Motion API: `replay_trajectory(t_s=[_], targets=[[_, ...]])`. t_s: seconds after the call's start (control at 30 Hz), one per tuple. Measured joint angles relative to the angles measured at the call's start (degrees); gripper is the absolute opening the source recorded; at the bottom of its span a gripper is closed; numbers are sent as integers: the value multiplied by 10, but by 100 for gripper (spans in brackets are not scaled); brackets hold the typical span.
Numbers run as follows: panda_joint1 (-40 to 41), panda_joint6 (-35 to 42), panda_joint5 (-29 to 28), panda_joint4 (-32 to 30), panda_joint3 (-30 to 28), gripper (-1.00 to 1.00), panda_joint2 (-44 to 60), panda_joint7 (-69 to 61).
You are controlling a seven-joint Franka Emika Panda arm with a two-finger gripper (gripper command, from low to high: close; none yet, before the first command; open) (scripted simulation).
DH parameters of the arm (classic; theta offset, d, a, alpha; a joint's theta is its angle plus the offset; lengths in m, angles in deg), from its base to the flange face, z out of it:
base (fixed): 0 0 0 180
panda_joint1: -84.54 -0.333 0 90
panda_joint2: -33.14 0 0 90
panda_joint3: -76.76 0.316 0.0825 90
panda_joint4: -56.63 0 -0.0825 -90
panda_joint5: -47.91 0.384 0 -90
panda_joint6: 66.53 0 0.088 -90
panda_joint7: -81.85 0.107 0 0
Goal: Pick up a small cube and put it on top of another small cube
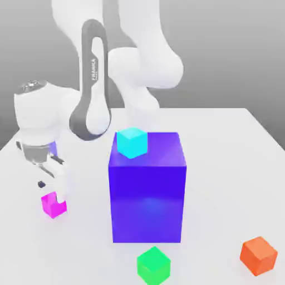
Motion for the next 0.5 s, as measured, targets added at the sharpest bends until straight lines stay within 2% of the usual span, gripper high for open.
replay_trajectory(t_s=[0.07, 0.1, 0.33, 0.5], targets=[[24, -28, 11, 6, 26, 0, 34, -10], [32, -37, 10, 8, 34, -100, 46, -11], [35, -38, 8, 8, 36, -100, 47, -9], [3, 20, -34, -6, -5, -100, -27, 25]])
